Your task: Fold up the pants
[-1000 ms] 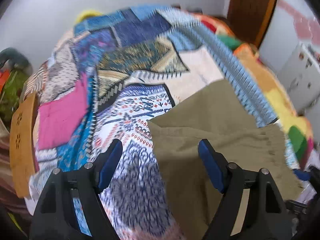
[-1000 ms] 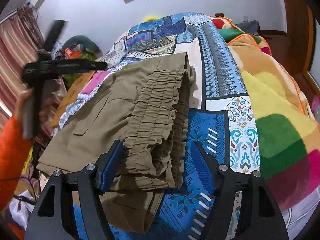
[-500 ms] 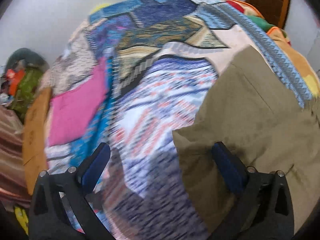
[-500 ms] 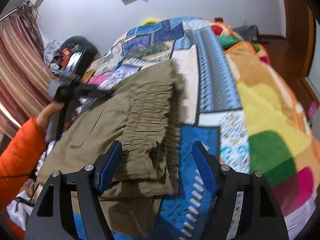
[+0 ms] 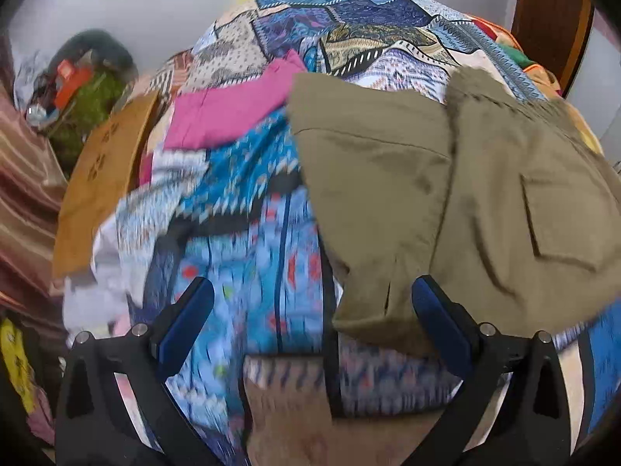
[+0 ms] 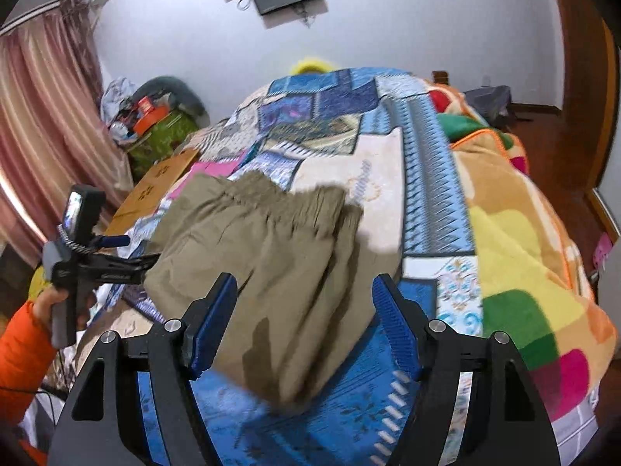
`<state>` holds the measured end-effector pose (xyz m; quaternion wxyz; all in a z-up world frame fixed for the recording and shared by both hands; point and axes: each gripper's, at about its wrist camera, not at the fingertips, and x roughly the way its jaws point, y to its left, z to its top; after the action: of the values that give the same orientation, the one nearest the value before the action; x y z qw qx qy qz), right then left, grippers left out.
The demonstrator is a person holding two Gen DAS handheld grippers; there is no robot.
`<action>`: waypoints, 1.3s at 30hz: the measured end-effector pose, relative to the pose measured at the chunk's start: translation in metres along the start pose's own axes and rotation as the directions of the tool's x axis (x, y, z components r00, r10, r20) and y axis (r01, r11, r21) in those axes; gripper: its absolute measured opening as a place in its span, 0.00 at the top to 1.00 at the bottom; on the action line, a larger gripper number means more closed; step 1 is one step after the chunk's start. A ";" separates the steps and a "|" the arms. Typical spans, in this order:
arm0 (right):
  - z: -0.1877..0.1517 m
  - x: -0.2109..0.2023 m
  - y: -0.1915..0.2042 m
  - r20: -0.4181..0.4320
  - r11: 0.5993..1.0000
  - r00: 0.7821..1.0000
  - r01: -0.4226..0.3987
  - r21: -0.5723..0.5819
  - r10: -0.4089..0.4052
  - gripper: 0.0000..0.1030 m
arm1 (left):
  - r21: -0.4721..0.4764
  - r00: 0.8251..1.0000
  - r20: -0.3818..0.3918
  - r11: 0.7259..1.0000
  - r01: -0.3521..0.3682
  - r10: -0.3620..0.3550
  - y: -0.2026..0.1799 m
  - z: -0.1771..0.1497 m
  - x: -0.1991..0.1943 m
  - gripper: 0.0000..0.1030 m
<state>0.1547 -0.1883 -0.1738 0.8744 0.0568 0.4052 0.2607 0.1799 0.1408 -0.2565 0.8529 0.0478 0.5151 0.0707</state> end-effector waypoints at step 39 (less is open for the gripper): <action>0.073 0.127 0.005 -0.154 0.971 0.987 0.010 -0.238 -0.048 0.81 | 0.042 0.952 0.020 0.951 0.305 -0.306 -0.057 0.115 0.032 0.50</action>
<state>0.2746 -0.1118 -0.2096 0.8435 -0.0748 0.4405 0.2981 0.3006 0.0895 -0.2396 0.8592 -0.0153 0.5063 -0.0725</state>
